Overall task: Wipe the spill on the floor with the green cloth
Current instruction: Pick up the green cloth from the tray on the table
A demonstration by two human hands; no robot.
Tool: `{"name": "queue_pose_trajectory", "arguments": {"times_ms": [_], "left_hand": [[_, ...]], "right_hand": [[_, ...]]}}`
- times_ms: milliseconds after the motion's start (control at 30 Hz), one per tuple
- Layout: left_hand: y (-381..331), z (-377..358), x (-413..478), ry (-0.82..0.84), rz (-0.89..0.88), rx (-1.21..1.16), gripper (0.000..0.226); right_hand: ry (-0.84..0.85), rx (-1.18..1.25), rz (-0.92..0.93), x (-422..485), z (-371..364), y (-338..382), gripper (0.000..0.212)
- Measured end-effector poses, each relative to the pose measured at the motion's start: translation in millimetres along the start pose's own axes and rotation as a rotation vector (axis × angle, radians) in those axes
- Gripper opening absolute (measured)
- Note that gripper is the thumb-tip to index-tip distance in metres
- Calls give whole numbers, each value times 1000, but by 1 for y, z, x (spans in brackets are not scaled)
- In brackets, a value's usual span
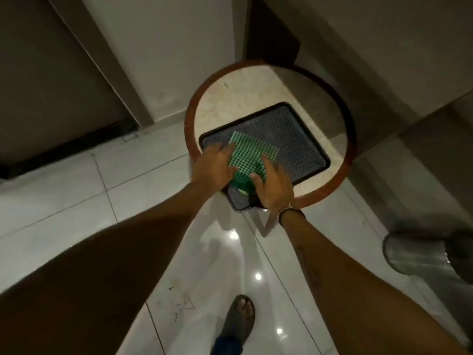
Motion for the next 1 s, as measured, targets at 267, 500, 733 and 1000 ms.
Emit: {"name": "queue_pose_trajectory", "arguments": {"times_ms": [267, 500, 733, 1000], "left_hand": [[15, -50, 35, -57, 73, -11, 66], [11, -32, 33, -140, 272, -325, 66], [4, 62, -82, -141, 430, -1221, 46], [41, 199, -298, -161, 478, -1582, 23]], "right_hand": [[-210, -20, -55, 48, -30, -9, 40], [-179, 571, -100, 17, 3, 29, 32], [-157, 742, 31, -132, 50, 118, 35], [-138, 1002, -105, -365, 51, 205, 40]]}}
Point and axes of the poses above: each hand's wrist, its own x-axis towards the middle knuckle, its own z-axis out of the back of the hand, y = z × x, the point moved 2 cm from there along x, towards the middle knuckle, and after that the axes turned 12 degrees about -z, right-handed, at the moved point
